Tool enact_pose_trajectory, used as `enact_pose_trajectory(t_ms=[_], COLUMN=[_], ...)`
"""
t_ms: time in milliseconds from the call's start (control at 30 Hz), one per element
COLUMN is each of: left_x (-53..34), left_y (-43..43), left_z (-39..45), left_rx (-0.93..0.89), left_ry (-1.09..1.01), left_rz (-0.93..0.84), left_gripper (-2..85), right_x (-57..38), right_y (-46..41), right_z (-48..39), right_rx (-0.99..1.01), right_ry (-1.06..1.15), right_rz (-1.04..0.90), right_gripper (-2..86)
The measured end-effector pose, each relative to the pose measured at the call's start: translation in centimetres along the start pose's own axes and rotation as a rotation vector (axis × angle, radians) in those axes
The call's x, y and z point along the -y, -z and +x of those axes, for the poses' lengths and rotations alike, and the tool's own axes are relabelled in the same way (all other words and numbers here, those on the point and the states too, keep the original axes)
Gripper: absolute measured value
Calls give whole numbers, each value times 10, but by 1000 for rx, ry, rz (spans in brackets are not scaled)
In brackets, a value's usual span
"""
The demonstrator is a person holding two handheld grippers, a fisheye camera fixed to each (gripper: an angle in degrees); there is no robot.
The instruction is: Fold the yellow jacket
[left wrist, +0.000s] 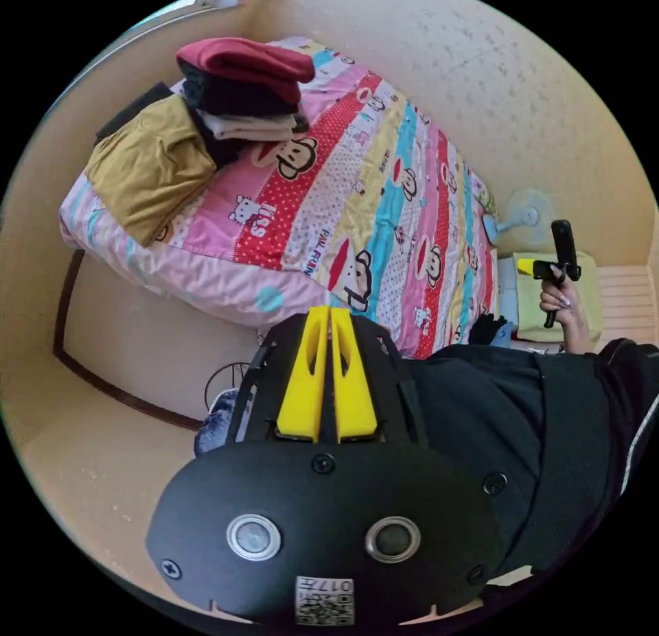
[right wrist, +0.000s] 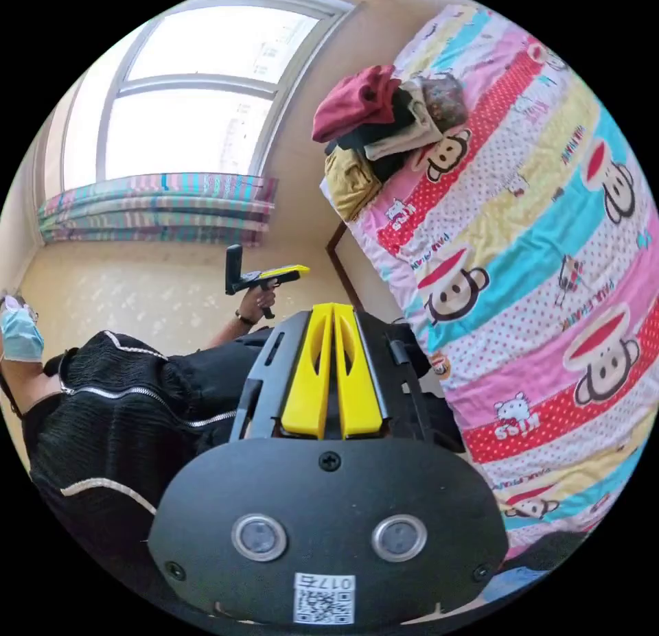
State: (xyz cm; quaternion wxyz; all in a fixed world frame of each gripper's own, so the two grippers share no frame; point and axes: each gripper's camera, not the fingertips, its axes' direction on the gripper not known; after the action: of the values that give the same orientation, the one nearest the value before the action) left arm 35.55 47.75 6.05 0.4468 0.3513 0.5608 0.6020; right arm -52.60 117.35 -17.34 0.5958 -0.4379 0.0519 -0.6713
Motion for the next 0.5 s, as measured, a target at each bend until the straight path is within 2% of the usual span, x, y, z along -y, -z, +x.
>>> enact_pose_trajectory(t_ms=[100, 200, 367, 500], left_x=[-30, -50, -62, -53], left_y=[40, 53, 14, -77], left_z=[-76, -137, -227, -315], left_rx=[-148, -82, 125, 146], left_ry=[74, 129, 290, 435], left_rz=[272, 473, 660, 652], left_gripper=[-2, 28, 76, 134], right_x=[86, 157, 226, 273], right_y=[-38, -96, -180, -264], right_z=[-65, -99, -114, -82], right_rx=[-105, -164, -346, -482], right_ry=[205, 329, 462, 445], right_rz=[2, -34, 55, -47], right_gripper=[25, 51, 81, 92])
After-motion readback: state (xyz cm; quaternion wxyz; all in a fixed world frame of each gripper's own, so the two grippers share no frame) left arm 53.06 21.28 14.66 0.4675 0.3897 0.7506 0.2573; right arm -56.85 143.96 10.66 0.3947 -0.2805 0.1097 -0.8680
